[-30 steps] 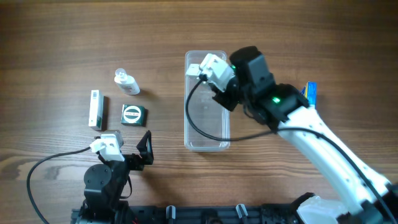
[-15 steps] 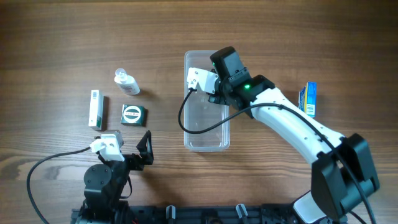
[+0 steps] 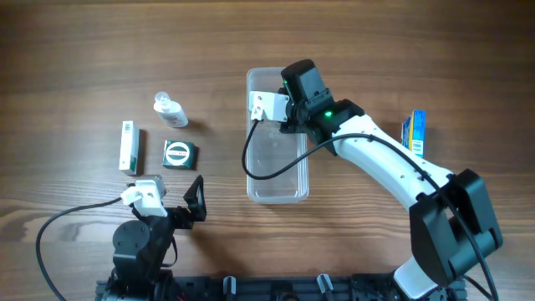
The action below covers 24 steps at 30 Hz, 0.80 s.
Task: Pack container
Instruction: 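Carry the box over the container and release it inside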
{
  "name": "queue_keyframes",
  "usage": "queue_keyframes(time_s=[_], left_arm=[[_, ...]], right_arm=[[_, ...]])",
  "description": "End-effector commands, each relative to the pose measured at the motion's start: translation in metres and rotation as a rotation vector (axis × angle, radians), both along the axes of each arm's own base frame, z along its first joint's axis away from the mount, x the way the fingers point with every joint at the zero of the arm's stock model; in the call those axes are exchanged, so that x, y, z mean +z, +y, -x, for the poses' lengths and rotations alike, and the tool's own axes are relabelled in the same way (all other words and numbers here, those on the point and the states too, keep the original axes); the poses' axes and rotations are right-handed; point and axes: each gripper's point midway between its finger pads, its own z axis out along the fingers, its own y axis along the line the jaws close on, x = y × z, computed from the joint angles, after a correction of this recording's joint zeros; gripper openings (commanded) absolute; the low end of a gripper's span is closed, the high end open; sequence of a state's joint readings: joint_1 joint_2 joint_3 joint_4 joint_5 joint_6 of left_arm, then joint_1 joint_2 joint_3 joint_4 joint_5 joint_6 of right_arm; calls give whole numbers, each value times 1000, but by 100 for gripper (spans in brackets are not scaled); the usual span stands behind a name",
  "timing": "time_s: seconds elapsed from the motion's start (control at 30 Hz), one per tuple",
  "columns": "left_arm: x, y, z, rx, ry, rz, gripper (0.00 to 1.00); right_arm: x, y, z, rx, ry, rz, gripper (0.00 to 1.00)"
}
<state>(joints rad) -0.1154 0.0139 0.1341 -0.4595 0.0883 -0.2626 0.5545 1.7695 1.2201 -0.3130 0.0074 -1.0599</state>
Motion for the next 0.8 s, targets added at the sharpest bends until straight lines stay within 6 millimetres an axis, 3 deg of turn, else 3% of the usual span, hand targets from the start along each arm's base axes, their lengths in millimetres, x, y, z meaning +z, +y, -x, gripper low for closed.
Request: queue_keyframes(time_s=[0.0, 0.13, 0.43, 0.47, 0.5, 0.57, 0.77], left_arm=[[2, 0, 0, -6, -14, -19, 100], [2, 0, 0, -6, -14, -19, 100], [2, 0, 0, -6, -14, -19, 100], [2, 0, 0, -6, -14, -19, 100], [2, 0, 0, -6, -14, -19, 100], [2, 0, 0, -6, -14, -19, 100], [2, 0, 0, -6, -14, -19, 100]], right_arm=[[-17, -1, -5, 24, 17, 33, 4], [-29, -3, -4, 20, 41, 49, 4], [-22, 1, -11, 21, 6, 24, 5], [-22, 1, -11, 20, 6, 24, 8], [-22, 1, -11, 20, 6, 23, 37], [-21, 1, -13, -1, 6, 9, 63], [-11, 0, -25, -93, -33, -40, 64]])
